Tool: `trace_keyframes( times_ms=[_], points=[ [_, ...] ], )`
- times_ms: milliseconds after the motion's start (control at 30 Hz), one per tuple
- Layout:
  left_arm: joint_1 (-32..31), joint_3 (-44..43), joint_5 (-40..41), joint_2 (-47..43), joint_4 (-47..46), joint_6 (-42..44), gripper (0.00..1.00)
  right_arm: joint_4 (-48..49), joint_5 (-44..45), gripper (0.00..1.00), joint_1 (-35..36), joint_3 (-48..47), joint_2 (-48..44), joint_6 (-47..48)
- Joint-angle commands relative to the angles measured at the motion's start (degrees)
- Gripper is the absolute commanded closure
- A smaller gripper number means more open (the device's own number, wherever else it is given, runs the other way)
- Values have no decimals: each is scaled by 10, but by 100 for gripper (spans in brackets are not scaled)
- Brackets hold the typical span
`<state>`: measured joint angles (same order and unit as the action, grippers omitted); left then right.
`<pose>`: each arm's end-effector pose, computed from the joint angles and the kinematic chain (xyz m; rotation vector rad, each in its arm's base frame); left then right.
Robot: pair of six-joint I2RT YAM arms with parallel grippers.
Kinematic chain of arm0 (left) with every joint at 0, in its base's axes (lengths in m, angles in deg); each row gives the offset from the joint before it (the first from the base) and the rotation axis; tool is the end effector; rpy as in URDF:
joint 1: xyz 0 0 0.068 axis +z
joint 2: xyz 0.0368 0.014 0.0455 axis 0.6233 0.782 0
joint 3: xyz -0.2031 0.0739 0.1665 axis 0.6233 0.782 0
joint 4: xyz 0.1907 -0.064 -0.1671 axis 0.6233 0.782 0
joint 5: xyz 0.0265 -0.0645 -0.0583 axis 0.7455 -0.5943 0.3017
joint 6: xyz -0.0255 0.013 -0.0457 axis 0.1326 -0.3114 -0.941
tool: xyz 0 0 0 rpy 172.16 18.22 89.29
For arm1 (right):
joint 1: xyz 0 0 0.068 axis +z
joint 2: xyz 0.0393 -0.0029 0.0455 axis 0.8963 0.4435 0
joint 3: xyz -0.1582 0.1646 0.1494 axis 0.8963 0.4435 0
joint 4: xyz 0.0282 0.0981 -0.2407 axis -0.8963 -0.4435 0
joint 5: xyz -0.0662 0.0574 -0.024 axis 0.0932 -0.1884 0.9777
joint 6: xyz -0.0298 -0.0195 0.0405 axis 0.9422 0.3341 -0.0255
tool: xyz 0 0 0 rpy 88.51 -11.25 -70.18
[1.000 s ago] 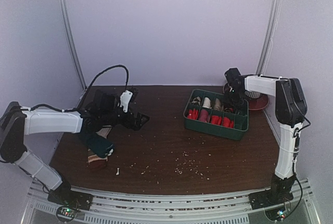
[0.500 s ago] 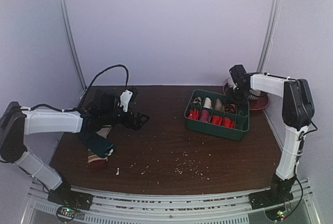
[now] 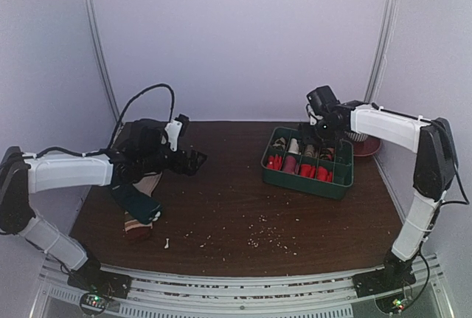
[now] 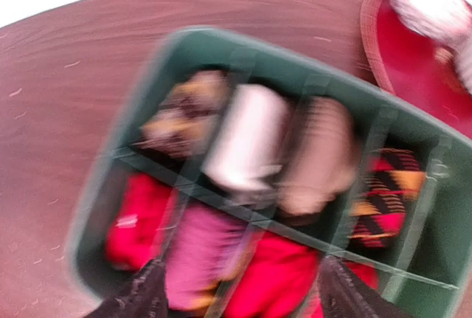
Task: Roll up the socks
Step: Reset both arms
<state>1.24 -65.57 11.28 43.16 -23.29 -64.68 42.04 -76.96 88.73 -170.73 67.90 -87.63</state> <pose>0.2558 -0.1935 0.2434 0.3764 2.0456 -0.5341 0.3659 0.1670 0.2709 -0.0366 2.4043 0.2498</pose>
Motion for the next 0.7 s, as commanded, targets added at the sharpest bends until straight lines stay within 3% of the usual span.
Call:
trace_keyframes(
  times_ms=[0,67,333,667],
  points=[
    [4,-17,73,-45,9,-38,2,54,-14,22,56,23,-25,29],
    [3,-7,97,-69,2,-55,2,82,-31,1,79,43,-33,38],
    [3,36,199,-143,-5,-159,2,160,-83,0,114,113,-81,56],
    [3,58,241,-174,-4,-192,2,157,-64,0,114,142,-101,90]
  ],
)
